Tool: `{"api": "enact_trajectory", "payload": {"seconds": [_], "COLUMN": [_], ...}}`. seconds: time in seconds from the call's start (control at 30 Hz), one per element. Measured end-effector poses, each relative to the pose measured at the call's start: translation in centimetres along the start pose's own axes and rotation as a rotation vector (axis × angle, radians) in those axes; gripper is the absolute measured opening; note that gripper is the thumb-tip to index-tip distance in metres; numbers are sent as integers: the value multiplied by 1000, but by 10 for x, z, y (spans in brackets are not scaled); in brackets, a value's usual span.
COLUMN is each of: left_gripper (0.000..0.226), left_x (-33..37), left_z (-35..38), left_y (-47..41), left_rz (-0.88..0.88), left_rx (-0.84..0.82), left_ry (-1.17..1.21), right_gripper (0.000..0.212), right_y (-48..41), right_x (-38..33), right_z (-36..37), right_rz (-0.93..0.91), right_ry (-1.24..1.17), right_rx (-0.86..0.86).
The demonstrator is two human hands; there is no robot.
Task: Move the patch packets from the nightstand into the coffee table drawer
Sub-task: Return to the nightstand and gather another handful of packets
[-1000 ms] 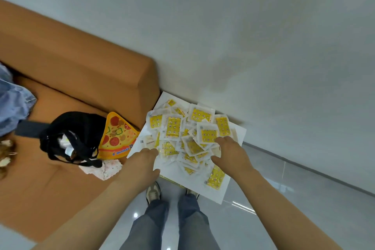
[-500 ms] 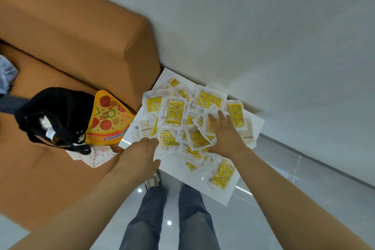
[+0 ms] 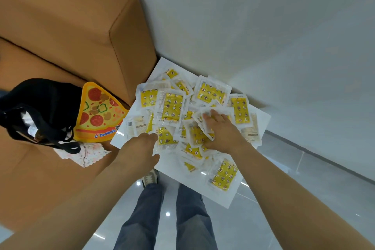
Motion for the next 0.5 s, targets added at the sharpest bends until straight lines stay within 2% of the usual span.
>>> {"api": "enact_trajectory", "payload": {"seconds": [0.23, 0.37, 0.5], "left_gripper": [49, 57, 69], "left_x": [-1, -2, -1], "left_z": [4, 1, -3], "left_y": [-26, -45, -67], "left_rz": [-21, -7, 26], "left_rx": [19, 66, 104], "left_ry": [60, 42, 34], "right_gripper": [60, 48, 45], "right_y": [2, 3, 5], "right_x": [-5, -6, -6], "right_z": [-17, -24, -30], "right_rz": [-118, -175, -175], "right_ry": [-12, -27, -136], "right_rx": [155, 232, 281]}}
Point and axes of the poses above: each hand's wrist, its own y-axis away from the middle knuckle, its own z-axis out of the palm, x = y × z, the point moved 2 cm from there along -y, towards the middle knuckle, and after that the axes turned 13 degrees about -y, right-handed, at the moved point
